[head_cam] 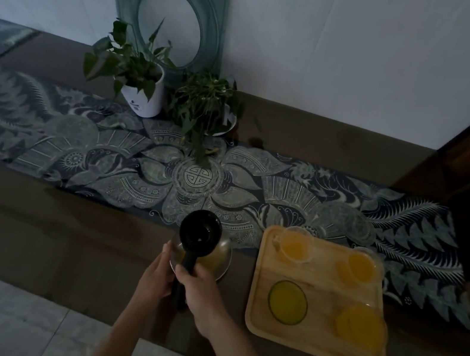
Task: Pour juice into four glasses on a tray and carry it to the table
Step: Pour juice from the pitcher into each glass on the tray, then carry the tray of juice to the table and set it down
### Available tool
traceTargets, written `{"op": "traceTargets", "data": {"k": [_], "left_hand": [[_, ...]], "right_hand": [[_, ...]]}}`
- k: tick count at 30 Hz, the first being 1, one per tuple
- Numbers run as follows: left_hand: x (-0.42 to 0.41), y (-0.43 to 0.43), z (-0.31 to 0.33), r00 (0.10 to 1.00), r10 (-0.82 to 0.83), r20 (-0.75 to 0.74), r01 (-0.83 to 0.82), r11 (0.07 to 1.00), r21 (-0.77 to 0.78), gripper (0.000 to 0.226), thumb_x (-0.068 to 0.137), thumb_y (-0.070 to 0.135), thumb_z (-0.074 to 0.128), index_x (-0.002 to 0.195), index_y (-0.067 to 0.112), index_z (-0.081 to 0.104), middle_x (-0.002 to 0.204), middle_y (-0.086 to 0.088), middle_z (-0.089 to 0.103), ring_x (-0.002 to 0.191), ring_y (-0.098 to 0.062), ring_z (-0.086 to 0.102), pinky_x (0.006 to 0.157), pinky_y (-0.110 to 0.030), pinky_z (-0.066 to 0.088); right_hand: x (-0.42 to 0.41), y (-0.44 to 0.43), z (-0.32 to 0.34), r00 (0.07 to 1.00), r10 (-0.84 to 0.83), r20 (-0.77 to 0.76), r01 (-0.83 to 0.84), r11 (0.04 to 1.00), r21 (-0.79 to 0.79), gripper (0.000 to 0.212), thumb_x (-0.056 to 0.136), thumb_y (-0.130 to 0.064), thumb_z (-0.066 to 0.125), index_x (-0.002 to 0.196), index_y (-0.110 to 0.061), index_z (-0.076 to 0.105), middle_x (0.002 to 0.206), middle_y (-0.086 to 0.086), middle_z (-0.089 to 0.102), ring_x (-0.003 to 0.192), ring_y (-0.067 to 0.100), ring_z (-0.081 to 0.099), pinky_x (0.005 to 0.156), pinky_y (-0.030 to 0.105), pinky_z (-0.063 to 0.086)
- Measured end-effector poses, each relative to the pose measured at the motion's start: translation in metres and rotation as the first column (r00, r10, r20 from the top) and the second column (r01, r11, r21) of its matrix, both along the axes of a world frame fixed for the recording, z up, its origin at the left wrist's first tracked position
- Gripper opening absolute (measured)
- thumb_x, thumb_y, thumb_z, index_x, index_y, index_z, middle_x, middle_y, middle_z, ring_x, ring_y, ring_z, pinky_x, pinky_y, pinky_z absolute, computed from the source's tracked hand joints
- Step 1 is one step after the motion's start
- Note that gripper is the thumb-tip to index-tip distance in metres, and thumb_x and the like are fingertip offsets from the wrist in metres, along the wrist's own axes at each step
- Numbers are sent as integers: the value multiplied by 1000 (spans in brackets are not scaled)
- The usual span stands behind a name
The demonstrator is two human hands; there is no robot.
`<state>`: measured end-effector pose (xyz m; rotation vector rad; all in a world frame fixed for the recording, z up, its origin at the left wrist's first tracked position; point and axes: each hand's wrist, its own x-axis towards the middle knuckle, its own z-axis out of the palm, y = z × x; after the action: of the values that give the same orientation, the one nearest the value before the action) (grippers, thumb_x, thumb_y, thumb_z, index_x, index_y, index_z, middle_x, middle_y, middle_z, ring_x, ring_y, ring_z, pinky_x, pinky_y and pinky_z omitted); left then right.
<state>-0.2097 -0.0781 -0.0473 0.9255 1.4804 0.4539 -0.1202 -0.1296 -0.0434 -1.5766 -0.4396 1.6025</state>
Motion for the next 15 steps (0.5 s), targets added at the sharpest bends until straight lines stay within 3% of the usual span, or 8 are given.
{"op": "traceTargets", "data": {"k": [3,6,7,9,11,15], "left_hand": [[-3,1,-10,1000,-11,26,10,1000,11,54,104,53,36,134,12,55,98,6,62,112,-34,61,83,-40,48],[-8,-2,-18,999,47,21,-47,999,-10,49,102,61,25,138,35,45,98,12,58,94,-18,60,84,-41,49],[-9,-6,-22,996,89,9,-89,996,-9,43,101,64,23,129,42,47,98,13,59,91,-15,60,86,-42,50],[-21,-20,-30,986,159,-45,-159,987,1,41,100,64,26,106,38,58,98,7,65,90,-19,64,89,-47,52],[-34,-40,-36,977,141,-157,-140,990,15,43,101,59,37,101,25,64,100,-4,70,91,-24,67,88,-47,54],[-53,-91,-48,946,-9,-325,7,1000,-7,29,100,33,57,99,6,70,94,-14,75,78,-26,67,67,-35,48]], "right_hand": [[4,-2,2,982,96,165,-97,995,-4,37,95,-51,56,110,-21,71,107,0,75,101,13,70,97,42,54],[17,-12,6,921,229,316,-224,973,-53,59,92,-71,48,106,-18,70,105,1,73,98,14,67,90,37,51],[25,-19,9,899,268,347,-265,962,-58,61,93,-73,46,110,-20,70,107,-3,72,100,11,66,91,35,51],[46,-41,20,846,324,424,-334,941,-54,68,88,-80,44,121,-25,68,109,-13,69,103,5,64,96,37,53],[73,-68,38,833,333,442,-357,934,-30,71,82,-83,49,123,-28,66,109,-15,69,101,4,66,93,40,56],[148,-132,103,931,107,350,-128,991,39,43,87,-63,59,107,-28,73,95,-6,77,86,14,74,81,37,62]]}}
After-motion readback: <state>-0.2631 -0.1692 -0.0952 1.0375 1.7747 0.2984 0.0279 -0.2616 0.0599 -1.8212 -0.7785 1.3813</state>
